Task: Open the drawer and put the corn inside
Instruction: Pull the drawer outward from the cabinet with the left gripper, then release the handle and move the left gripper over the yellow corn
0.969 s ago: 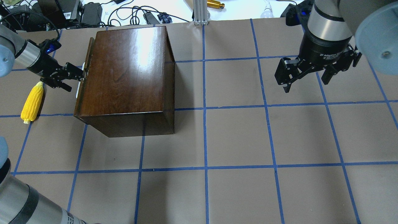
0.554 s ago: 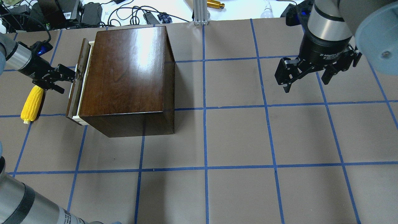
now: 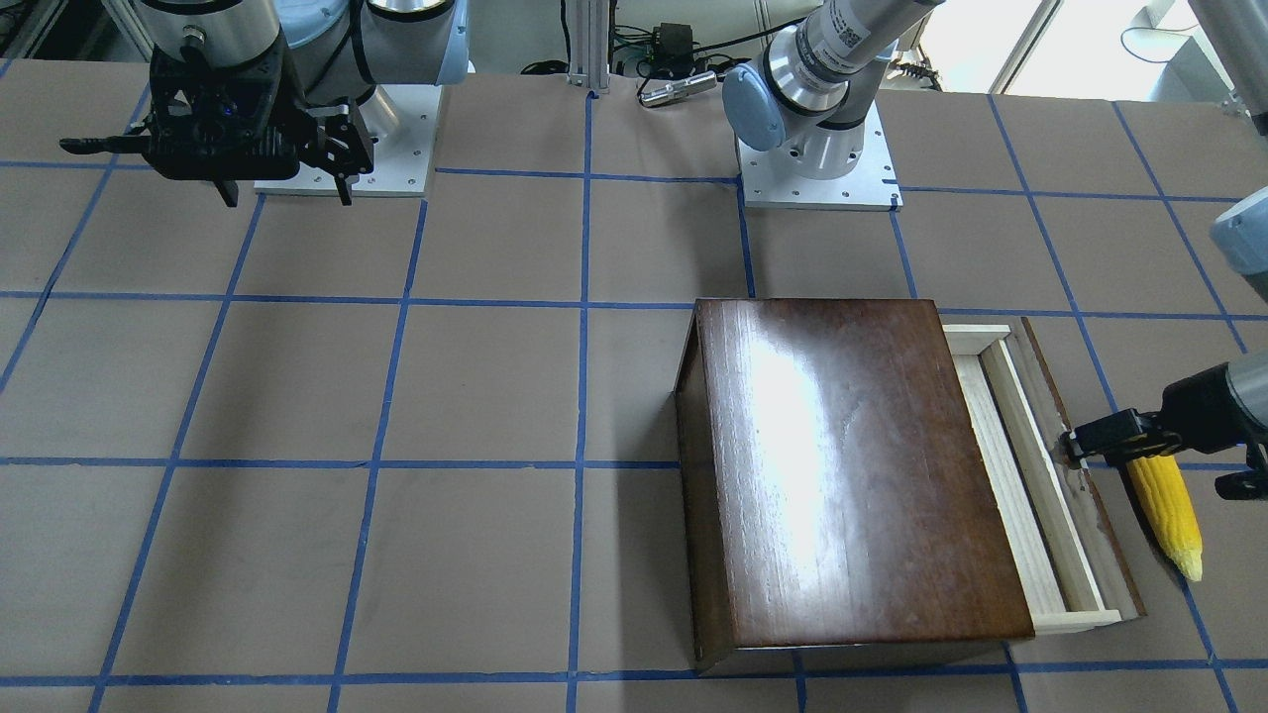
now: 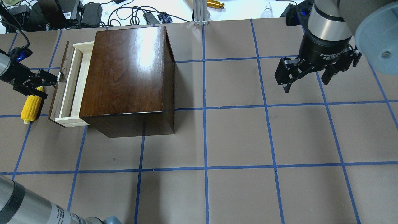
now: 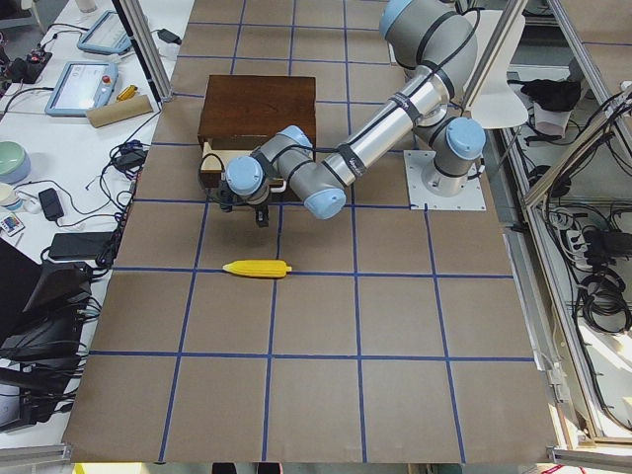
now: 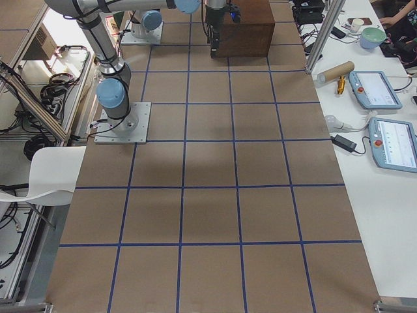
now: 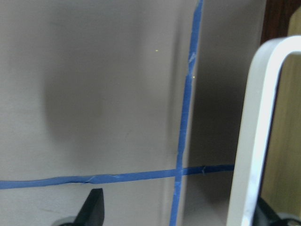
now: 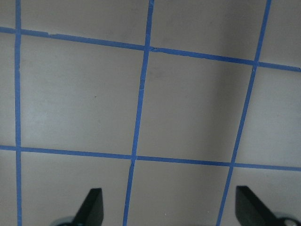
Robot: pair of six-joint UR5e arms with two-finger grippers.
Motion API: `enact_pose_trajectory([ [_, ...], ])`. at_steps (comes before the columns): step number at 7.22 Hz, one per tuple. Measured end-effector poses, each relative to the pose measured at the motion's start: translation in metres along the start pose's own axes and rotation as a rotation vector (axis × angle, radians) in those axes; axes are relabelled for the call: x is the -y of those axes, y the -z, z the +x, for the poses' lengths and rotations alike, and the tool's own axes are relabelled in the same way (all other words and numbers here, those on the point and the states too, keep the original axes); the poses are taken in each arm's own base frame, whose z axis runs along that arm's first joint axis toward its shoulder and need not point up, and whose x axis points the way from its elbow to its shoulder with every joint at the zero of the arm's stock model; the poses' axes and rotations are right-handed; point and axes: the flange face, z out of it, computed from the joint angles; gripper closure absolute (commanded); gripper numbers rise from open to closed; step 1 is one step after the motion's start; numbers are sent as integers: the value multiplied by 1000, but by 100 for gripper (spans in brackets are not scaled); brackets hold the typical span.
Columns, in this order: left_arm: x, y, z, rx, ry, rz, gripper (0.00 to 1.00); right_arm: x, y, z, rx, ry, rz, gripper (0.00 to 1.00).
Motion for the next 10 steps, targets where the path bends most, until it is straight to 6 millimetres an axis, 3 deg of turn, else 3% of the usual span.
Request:
enact_pose_trajectory([
  [3,-6,8,-17,1,17,14,0,0,0,0,0,0,0,0],
  [6,-8,21,-7,15,9,36,0,0,0,0,0,0,0,0],
  [8,-10,46,0,91,-10,47,0,0,0,0,0,0,0,0],
  [10,2,76,-11,216,-58,37,0,0,0,0,0,0,0,0],
])
